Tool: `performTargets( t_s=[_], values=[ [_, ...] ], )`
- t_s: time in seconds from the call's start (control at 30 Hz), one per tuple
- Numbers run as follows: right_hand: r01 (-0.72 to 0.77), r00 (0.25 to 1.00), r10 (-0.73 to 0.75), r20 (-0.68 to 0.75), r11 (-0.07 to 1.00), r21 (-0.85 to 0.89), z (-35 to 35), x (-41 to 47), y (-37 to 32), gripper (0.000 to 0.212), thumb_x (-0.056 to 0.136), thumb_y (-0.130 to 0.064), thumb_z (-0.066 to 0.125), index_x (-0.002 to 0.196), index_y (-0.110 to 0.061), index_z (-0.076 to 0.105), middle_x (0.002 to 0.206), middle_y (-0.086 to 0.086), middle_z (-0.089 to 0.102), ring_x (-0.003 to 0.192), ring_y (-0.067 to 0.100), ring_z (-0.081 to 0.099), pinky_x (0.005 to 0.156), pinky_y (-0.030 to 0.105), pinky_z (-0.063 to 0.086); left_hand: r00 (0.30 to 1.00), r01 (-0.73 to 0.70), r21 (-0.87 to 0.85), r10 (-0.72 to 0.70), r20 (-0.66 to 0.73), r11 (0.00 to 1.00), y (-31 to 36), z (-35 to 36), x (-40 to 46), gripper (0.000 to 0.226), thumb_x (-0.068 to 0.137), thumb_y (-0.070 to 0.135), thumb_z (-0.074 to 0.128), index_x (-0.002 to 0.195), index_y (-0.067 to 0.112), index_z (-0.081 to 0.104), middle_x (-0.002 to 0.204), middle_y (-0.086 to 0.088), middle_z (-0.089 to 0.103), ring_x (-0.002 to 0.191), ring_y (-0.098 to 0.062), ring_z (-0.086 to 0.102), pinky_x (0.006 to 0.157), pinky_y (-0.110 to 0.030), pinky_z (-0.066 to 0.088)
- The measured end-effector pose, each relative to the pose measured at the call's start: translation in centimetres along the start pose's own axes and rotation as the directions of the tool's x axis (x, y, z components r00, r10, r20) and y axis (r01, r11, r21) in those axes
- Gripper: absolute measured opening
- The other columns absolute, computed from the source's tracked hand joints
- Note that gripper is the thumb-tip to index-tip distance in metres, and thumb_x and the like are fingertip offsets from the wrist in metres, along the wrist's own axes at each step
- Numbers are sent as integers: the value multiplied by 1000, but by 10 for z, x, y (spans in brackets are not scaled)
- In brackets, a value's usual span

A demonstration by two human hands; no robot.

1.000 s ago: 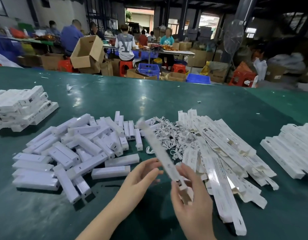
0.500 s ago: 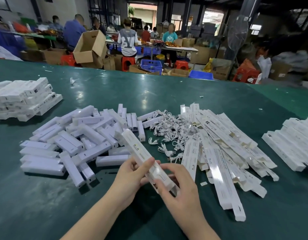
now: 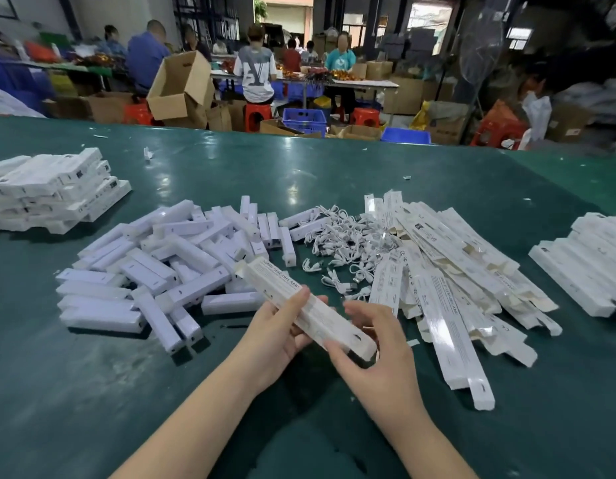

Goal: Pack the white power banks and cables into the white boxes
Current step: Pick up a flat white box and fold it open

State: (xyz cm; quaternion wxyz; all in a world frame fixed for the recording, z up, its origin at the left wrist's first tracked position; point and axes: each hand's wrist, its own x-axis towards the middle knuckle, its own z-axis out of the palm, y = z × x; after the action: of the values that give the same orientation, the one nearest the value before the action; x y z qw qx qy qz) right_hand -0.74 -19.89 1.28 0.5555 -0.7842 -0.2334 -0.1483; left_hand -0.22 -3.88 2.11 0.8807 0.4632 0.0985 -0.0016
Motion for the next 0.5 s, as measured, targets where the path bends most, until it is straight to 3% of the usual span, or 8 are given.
performTargets(
  t_s=[0.1, 0.17, 0.3, 0.5],
  values=[
    [-98, 995, 98, -17, 995, 19, -4, 0, -1, 47, 76, -11, 82, 103, -41, 60, 101, -23, 61, 98, 2, 60, 79, 12, 47, 999, 32, -115, -33, -5, 993, 4, -2, 0, 32, 92, 24, 60, 115, 5, 51, 111, -17, 71, 102, -29, 69, 71, -35, 59],
    [-31, 999, 31, -13, 999, -33, -5, 0, -3, 45, 75, -7, 82, 99, -39, 61, 101, -22, 62, 97, -1, 60, 80, 8, 43, 998, 60, -138, -61, -4, 989, 6, -5, -2, 35, 90, 24, 62, 115, 4, 48, 112, -19, 70, 102, -31, 69, 70, -38, 59],
    [47, 996, -42, 77, 997, -57, -7, -3, -7, 47, 75, -7, 82, 99, -42, 62, 100, -19, 64, 98, 5, 61, 82, 6, 40, 996, 89, -151, -85, 31, 984, 8, -10, -4, 19, 96, 14, 55, 111, 8, 46, 112, -20, 70, 104, -32, 68, 69, -41, 59],
    [-232, 971, 218, 100, 960, 158, -8, -1, -8, 15, 80, -30, 71, 90, -38, 64, 92, -15, 66, 85, 4, 63, 74, 15, 48, 992, 74, -274, -43, 115, 959, 11, -18, -2, 38, 94, 4, 38, 131, 13, 37, 115, -15, 70, 110, -33, 66, 76, -50, 58]
  ],
)
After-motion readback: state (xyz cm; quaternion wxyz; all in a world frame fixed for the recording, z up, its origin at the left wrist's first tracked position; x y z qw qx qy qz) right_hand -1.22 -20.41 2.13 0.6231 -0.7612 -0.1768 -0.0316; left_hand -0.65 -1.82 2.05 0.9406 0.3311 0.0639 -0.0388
